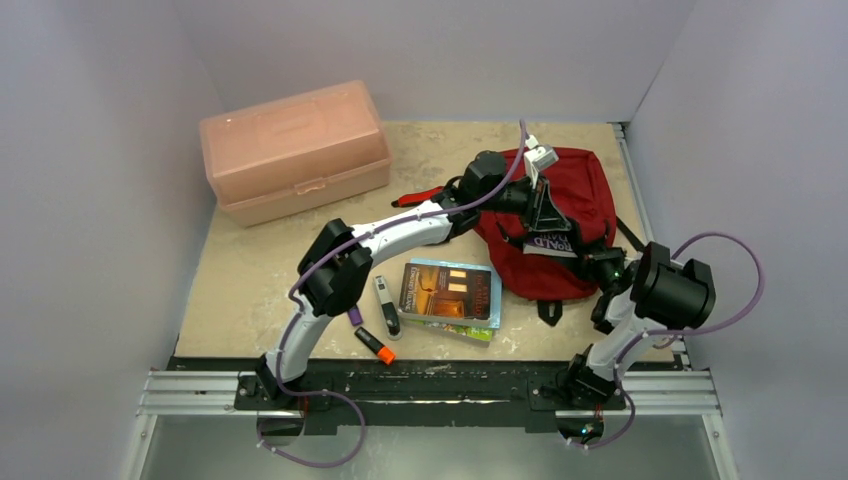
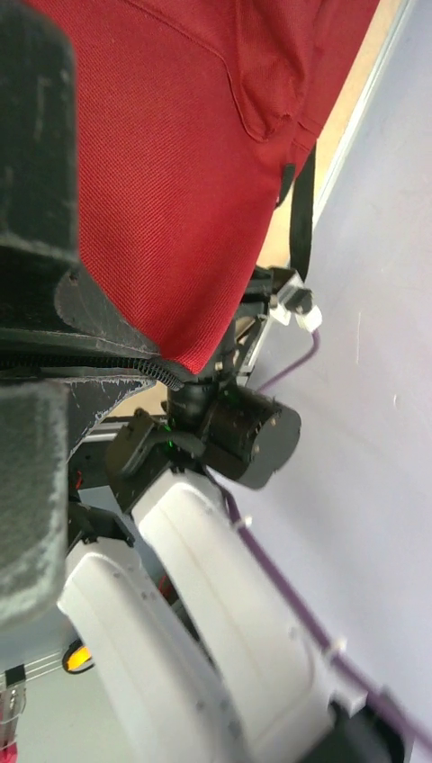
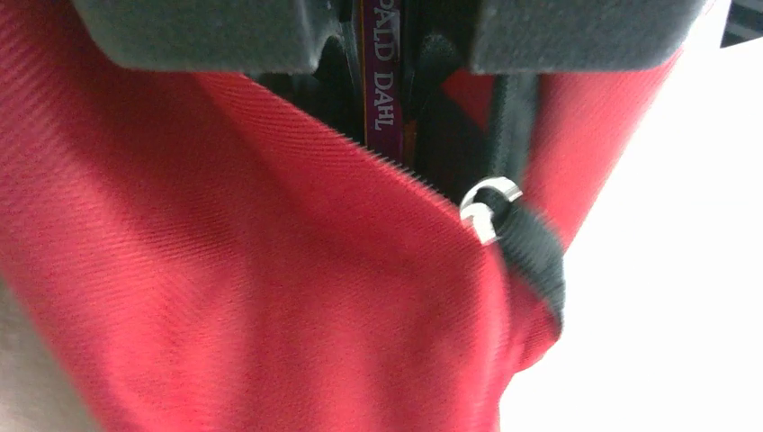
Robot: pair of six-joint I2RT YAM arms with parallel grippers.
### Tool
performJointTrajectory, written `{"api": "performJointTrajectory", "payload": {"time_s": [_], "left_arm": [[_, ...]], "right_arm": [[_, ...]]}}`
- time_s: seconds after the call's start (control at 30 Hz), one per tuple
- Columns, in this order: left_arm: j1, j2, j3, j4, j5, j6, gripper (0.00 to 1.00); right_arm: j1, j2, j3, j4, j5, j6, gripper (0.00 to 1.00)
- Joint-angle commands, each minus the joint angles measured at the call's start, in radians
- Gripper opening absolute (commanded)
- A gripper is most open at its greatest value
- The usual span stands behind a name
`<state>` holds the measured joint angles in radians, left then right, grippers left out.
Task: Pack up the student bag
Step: Place the book in the student bag.
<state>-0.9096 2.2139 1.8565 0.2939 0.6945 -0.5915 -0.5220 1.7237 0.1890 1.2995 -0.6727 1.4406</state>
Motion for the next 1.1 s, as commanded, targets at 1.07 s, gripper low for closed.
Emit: {"api": "performJointTrajectory", "payload": {"time_s": [1.07], "left_arm": [[0.057, 0.030, 0.181, -0.246, 0.118, 0.054, 0.29]], "right_arm": [[0.182, 0.035, 0.327, -0.188, -0.128, -0.456, 0.05]]}}
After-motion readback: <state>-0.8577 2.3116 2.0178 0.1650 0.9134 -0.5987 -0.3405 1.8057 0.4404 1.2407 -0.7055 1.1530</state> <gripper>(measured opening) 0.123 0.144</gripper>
